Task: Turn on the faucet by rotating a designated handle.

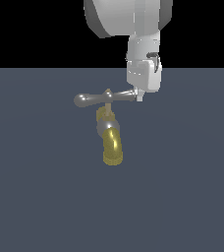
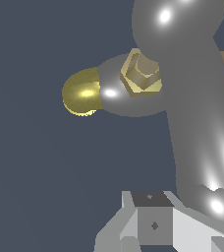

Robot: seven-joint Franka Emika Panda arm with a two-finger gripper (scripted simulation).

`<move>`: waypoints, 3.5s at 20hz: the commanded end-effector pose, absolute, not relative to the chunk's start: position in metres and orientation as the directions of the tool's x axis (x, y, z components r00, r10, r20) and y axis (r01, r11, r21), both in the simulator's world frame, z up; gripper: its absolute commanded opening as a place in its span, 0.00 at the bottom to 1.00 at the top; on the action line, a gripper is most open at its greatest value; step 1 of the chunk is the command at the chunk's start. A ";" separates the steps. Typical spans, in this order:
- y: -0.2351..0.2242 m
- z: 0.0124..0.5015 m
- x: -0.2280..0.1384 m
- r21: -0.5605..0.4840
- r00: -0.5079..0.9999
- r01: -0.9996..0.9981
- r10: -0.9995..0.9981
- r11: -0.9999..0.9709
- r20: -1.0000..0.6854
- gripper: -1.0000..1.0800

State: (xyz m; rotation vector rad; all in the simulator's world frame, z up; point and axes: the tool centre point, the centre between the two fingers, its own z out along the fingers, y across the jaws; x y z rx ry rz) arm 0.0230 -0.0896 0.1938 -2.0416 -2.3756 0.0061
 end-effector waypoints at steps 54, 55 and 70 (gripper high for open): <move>-0.015 0.194 0.119 0.001 -0.064 0.998 0.997 0.064 -0.037 0.00; -0.010 0.194 0.117 0.001 -0.067 0.998 0.997 0.067 -0.035 0.00; 0.064 0.194 0.082 0.000 -0.116 0.993 0.993 0.116 -0.015 0.00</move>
